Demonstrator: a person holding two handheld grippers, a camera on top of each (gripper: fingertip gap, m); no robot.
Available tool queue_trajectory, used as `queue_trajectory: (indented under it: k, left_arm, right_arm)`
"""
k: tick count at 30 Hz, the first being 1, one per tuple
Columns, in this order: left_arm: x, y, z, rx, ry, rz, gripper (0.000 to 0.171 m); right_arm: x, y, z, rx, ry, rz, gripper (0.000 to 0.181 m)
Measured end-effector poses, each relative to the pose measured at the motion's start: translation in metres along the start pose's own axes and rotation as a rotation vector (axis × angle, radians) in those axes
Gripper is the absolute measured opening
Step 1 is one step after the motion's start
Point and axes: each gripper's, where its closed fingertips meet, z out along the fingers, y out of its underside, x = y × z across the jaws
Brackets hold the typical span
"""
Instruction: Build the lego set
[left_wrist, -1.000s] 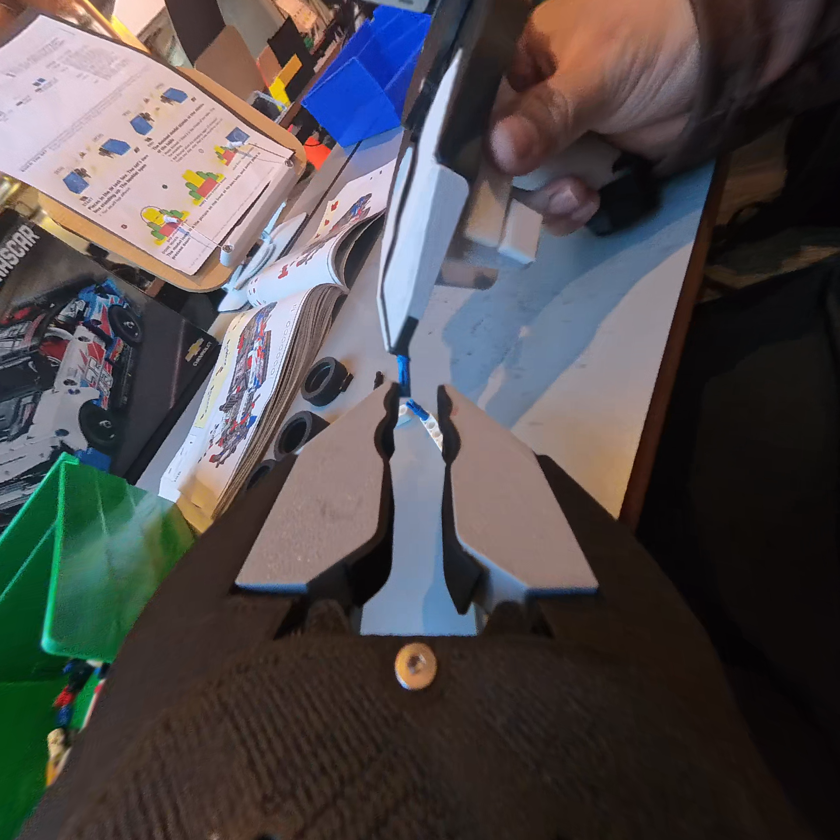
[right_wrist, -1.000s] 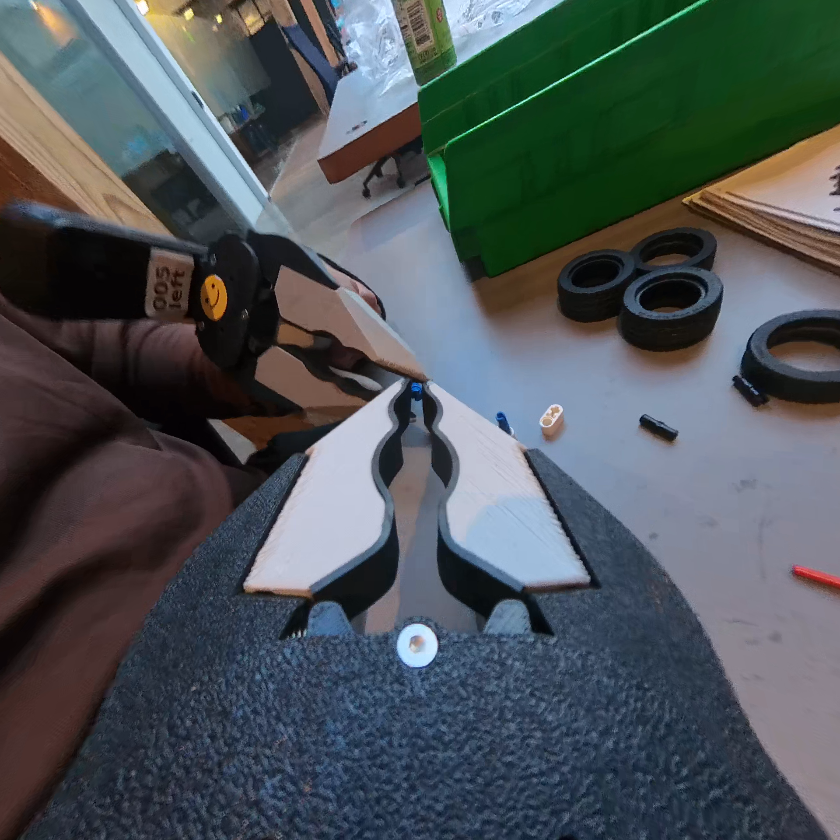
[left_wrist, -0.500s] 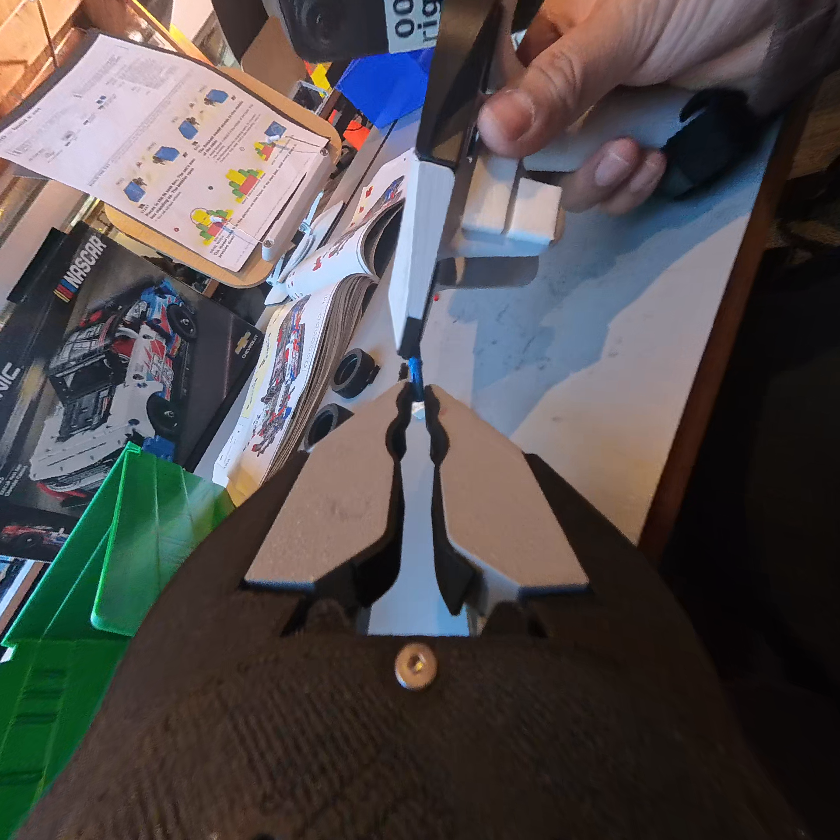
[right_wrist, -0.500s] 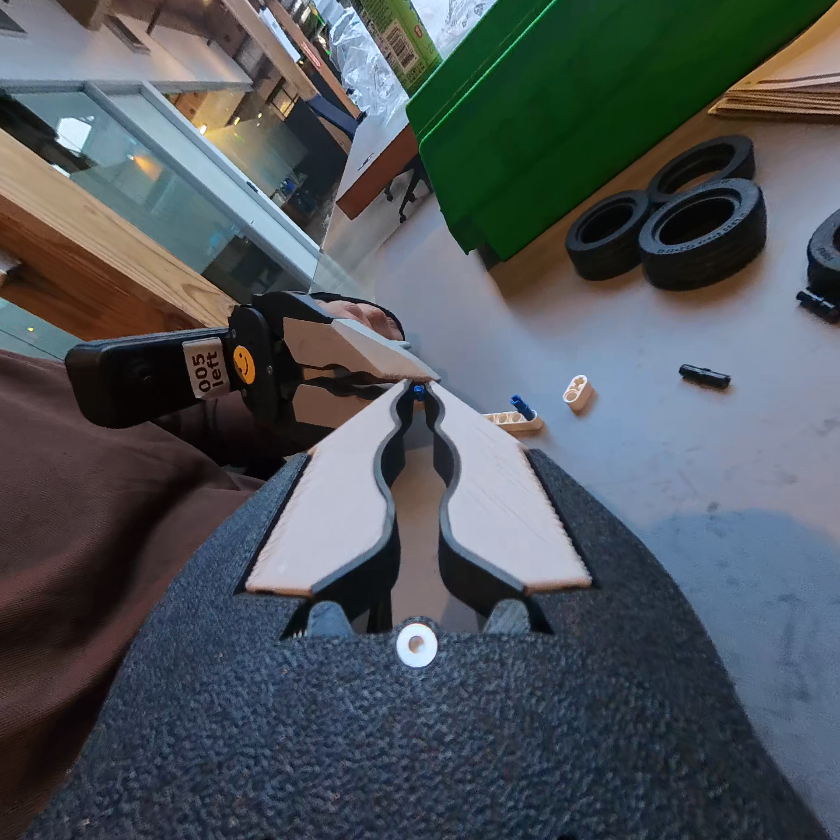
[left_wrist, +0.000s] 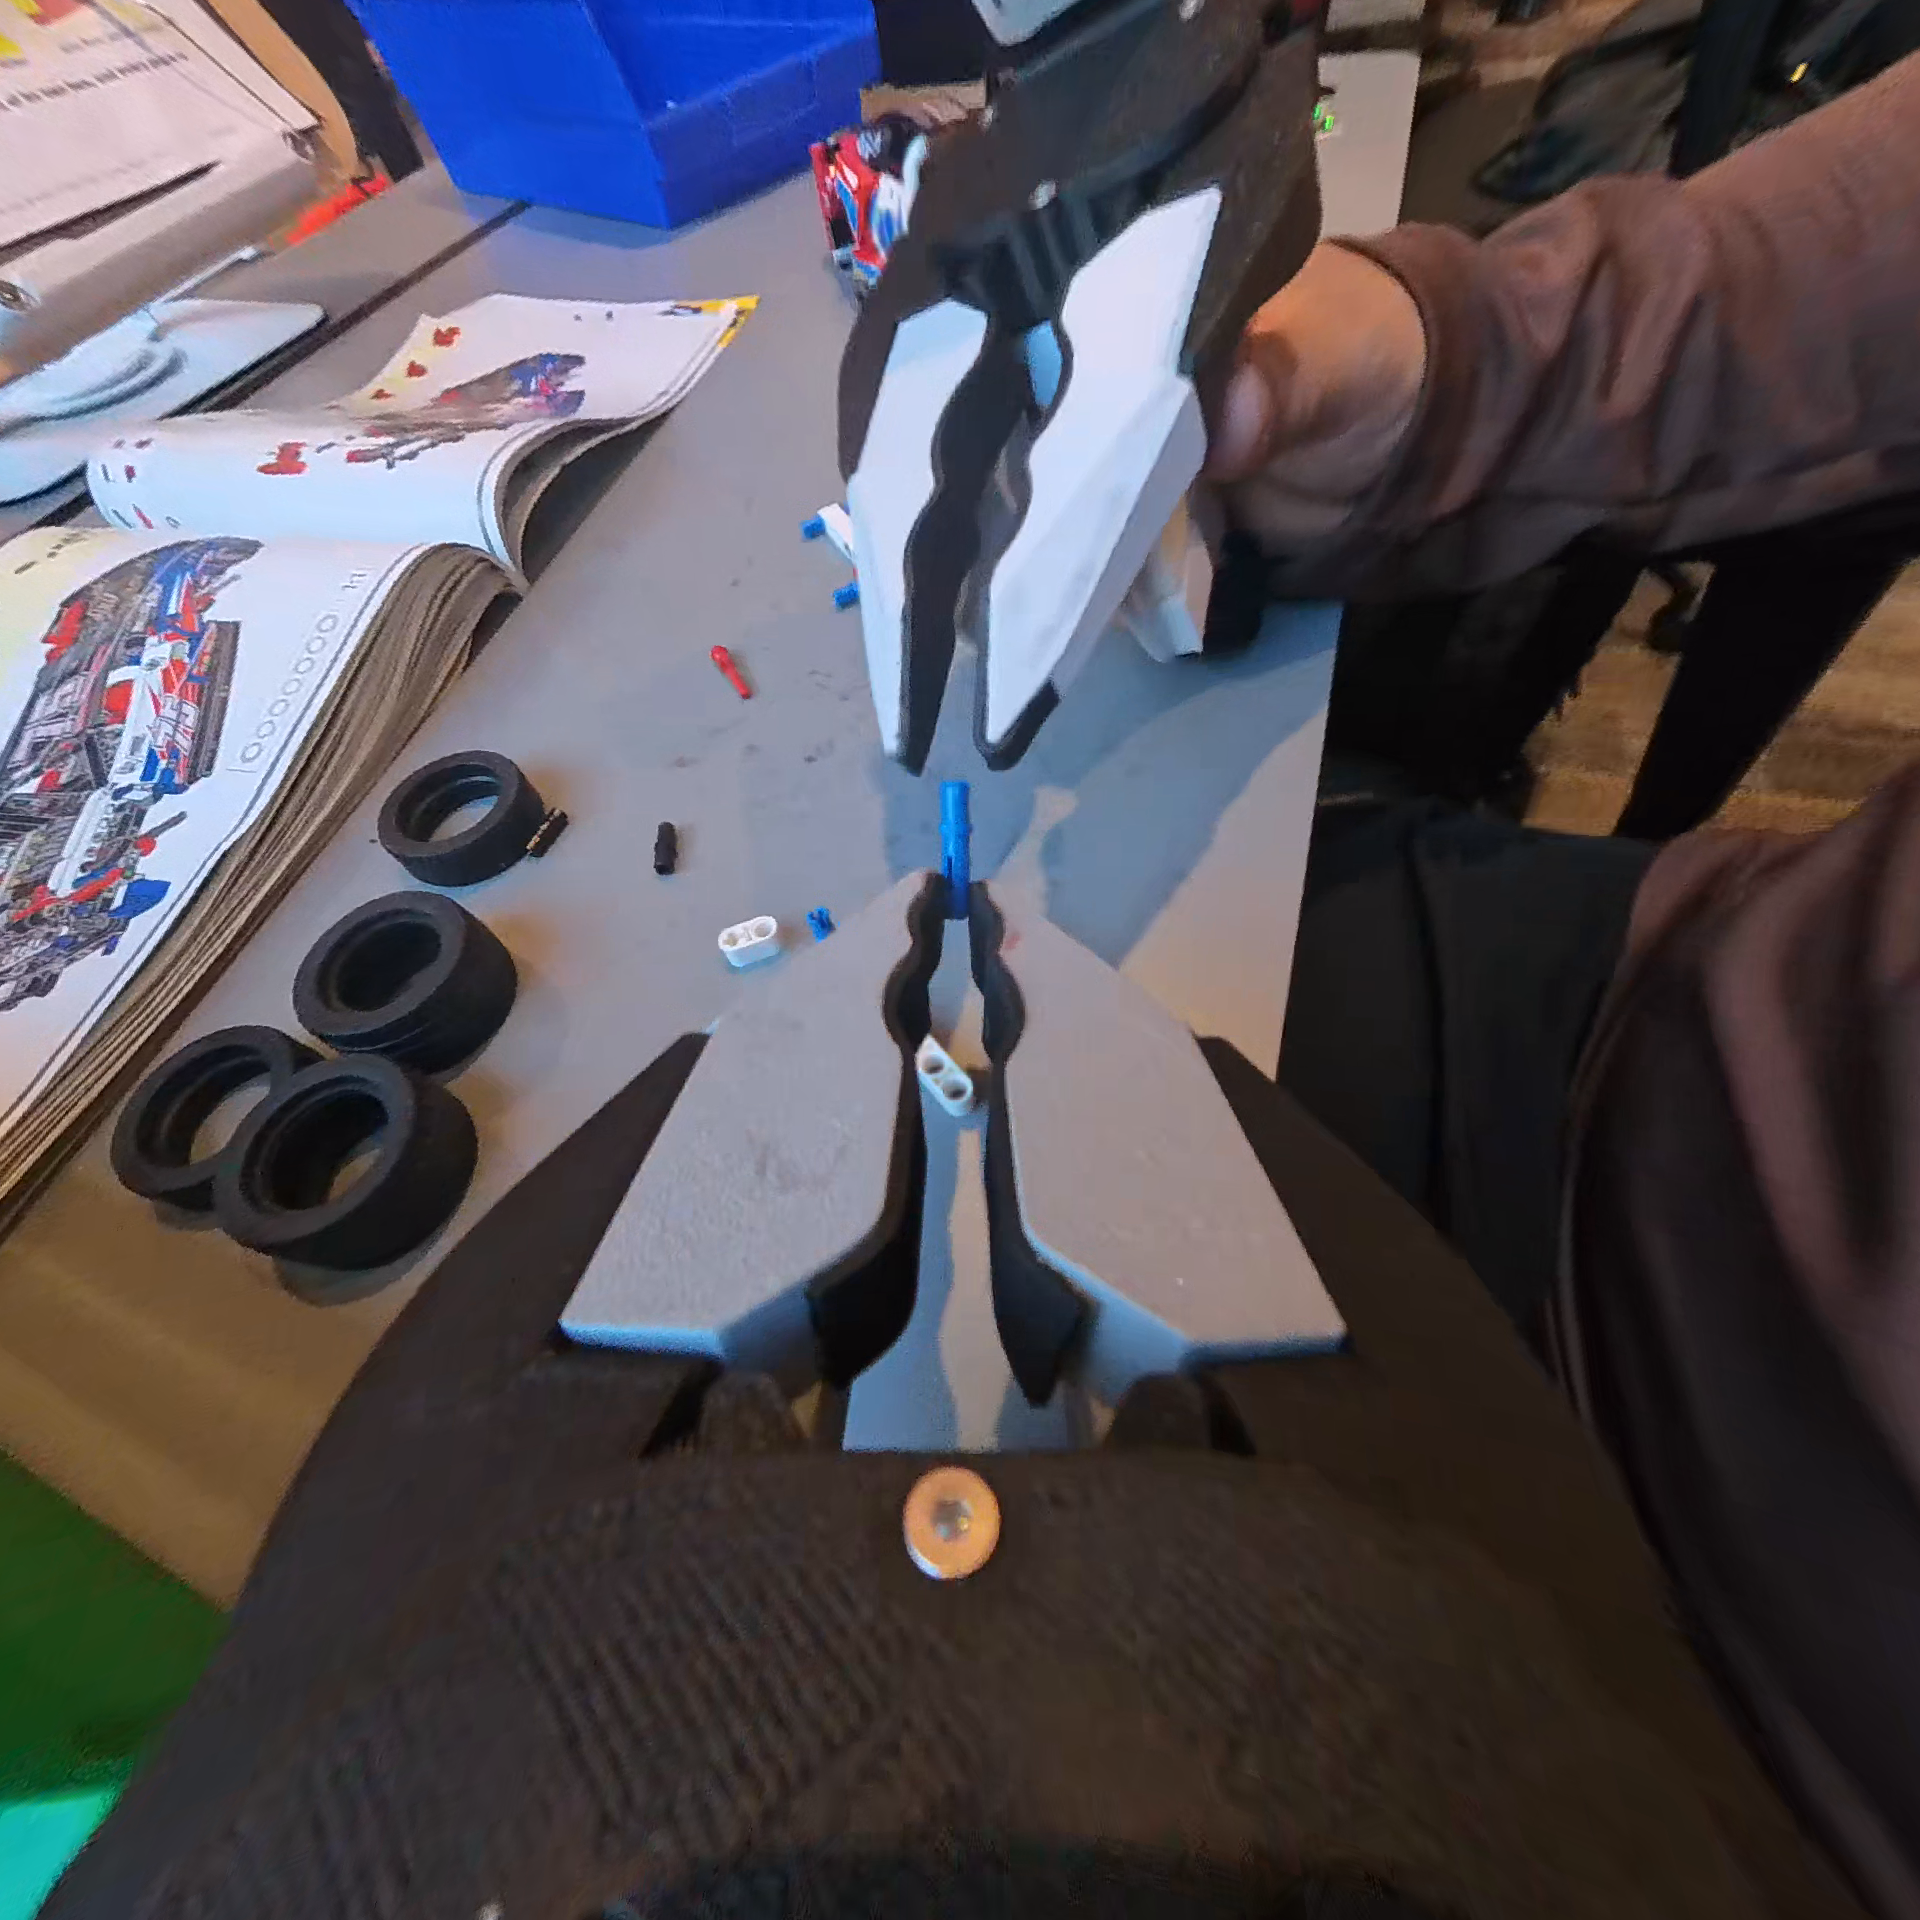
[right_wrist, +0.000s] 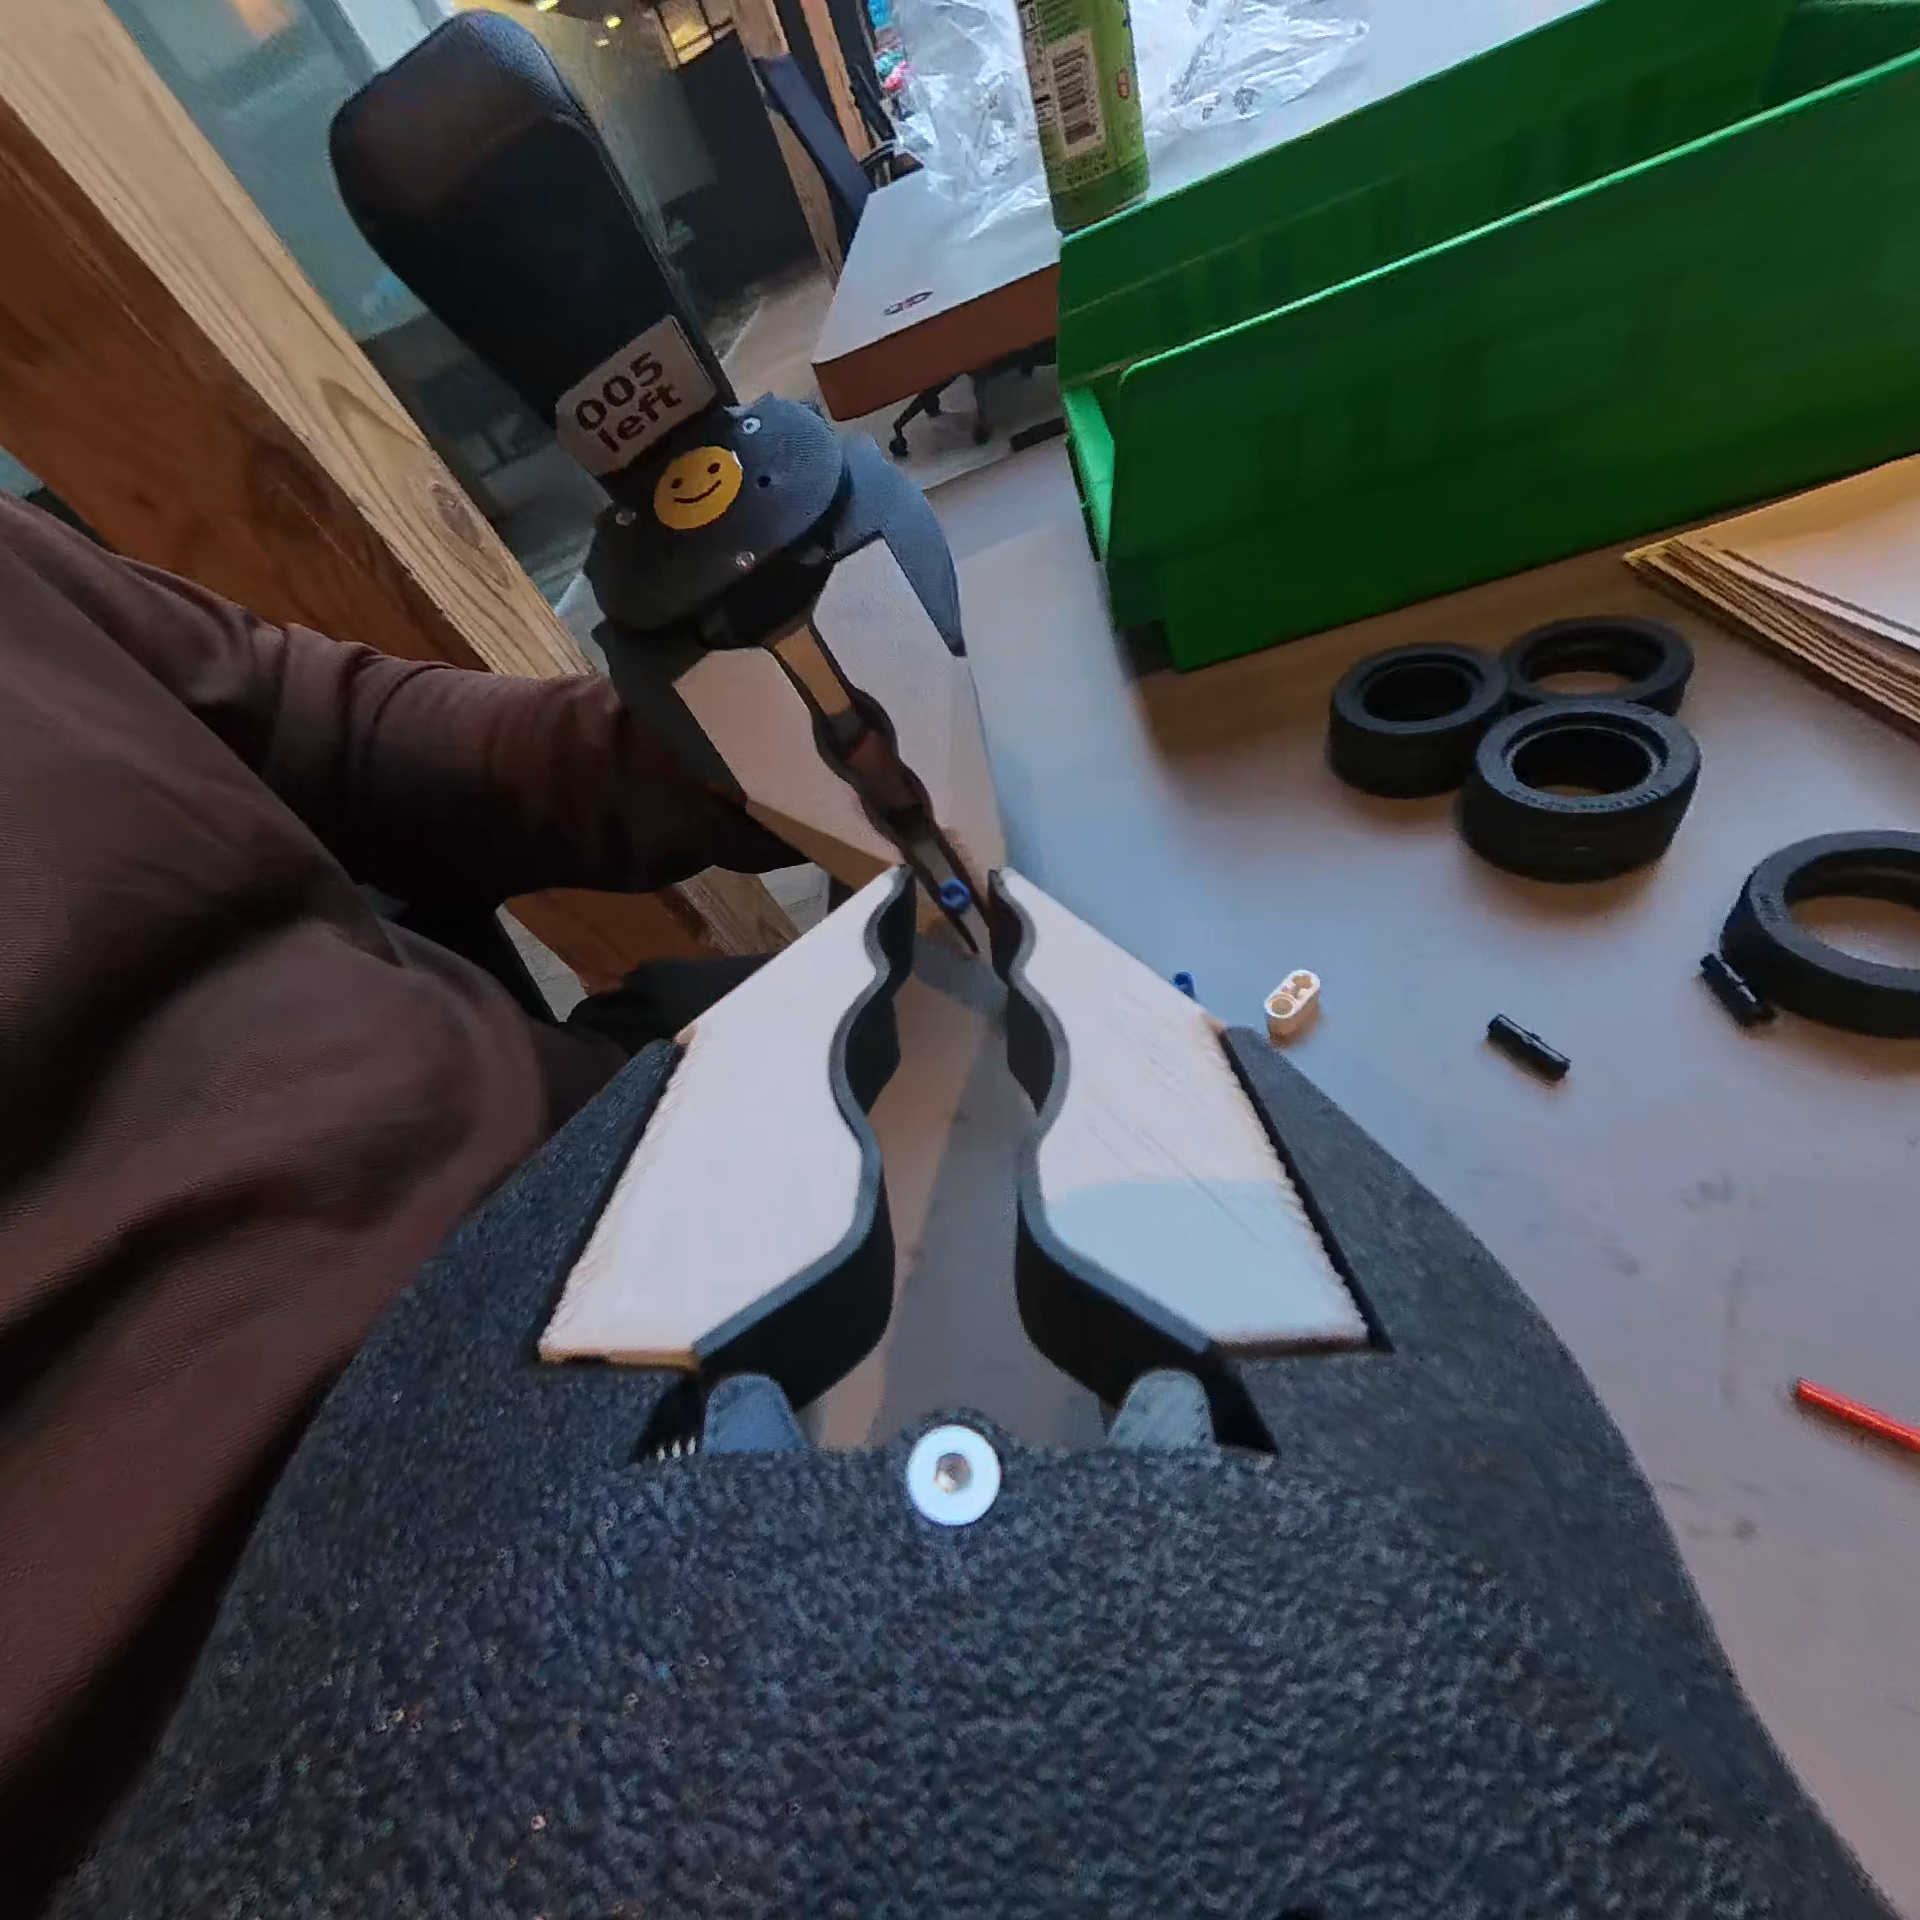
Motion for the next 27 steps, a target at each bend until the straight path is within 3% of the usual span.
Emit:
queue_trajectory:
  k: [10,18,19,21,27]
  left_arm:
    - [0.001,0.002,0.002,-0.016,0.001,0.006,0.001]
    - [-0.002,0.002,0.002,-0.019,-0.016,-0.023,0.002]
    - [-0.004,0.001,0.0,-0.011,-0.026,-0.043,0.003]
    - [-0.006,0.003,-0.005,-0.008,-0.044,-0.102,0.026]
    - [-0.008,0.048,0.0,-0.284,-0.165,-0.21,0.035]
  right_arm:
    - [-0.002,0.005,0.004,-0.038,0.012,-0.038,0.008]
    - [0.004,0.009,0.004,-0.088,0.104,-0.141,0.004]
    - [0.006,0.009,0.004,-0.09,0.118,-0.135,0.004]
    - [0.013,0.011,0.0,-0.103,0.155,-0.123,0.004]
    - [0.018,0.014,-0.003,-0.134,0.188,-0.048,0.004]
